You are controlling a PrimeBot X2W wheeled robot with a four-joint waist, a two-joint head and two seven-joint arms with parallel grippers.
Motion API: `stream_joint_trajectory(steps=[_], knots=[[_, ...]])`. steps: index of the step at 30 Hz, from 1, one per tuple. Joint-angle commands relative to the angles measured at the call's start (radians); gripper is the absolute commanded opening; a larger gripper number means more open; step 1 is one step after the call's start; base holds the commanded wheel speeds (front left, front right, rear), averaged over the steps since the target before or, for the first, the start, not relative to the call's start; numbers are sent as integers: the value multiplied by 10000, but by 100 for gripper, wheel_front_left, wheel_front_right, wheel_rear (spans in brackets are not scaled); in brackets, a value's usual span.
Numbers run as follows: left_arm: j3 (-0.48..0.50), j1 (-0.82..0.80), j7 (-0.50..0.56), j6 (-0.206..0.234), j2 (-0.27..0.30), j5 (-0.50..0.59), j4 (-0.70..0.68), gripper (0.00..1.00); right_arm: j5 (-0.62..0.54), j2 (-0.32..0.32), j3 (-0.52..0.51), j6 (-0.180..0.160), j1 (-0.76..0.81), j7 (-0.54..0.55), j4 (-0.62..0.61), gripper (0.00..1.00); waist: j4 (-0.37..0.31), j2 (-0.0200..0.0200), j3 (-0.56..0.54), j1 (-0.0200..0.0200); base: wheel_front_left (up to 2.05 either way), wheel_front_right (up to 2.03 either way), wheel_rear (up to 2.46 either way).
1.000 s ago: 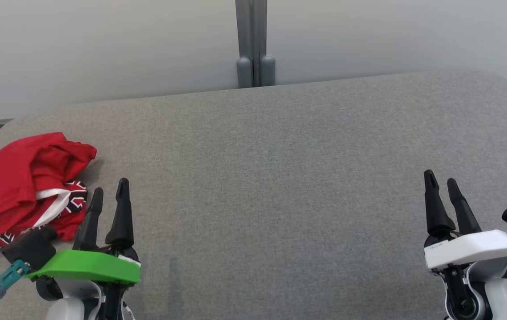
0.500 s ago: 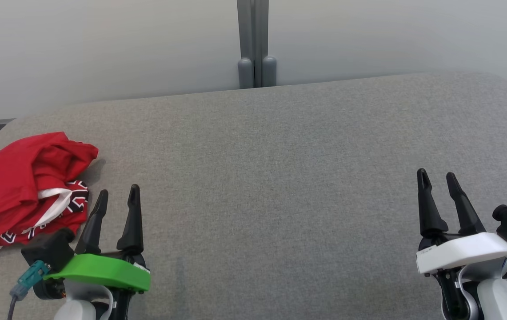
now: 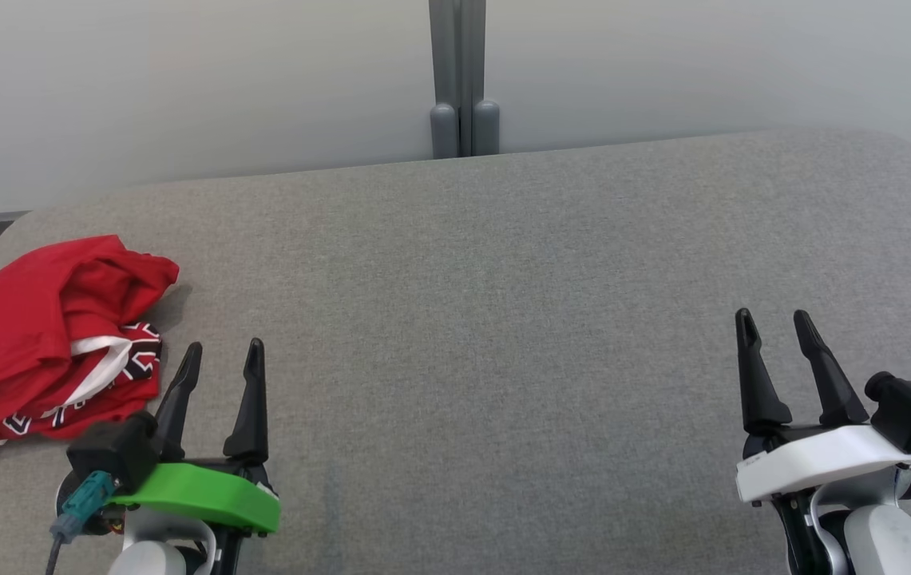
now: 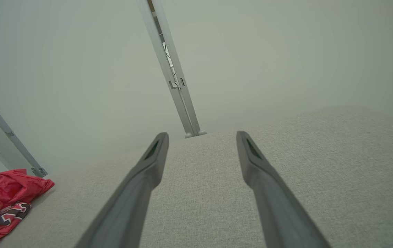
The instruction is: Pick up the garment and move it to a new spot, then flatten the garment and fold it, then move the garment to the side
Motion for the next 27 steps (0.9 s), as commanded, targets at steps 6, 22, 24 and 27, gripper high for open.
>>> stream_joint_trajectory(steps=[6, 22, 24, 27], knots=[[-54, -26, -196, -42, 74, 657, 90, 100, -636, 11, 64, 2, 93, -103, -93, 100, 32, 0, 3, 0, 0, 0, 0], [-169, -53, -530, -50, -12, 1538, 588, 100, -1507, 146, 3, 3, 286, -293, -1, 100, 137, 0, 39, 0, 0, 0, 0], [-188, -81, -566, -52, -1, 1617, 658, 100, -1660, 160, 7, 3, 279, -331, 20, 100, 148, 0, 45, 0, 0, 0, 0], [-176, -106, -621, -53, 10, 1787, 775, 100, -1772, 174, -12, 3, 297, -399, 67, 100, 156, 0, 55, 0, 0, 0, 0]])
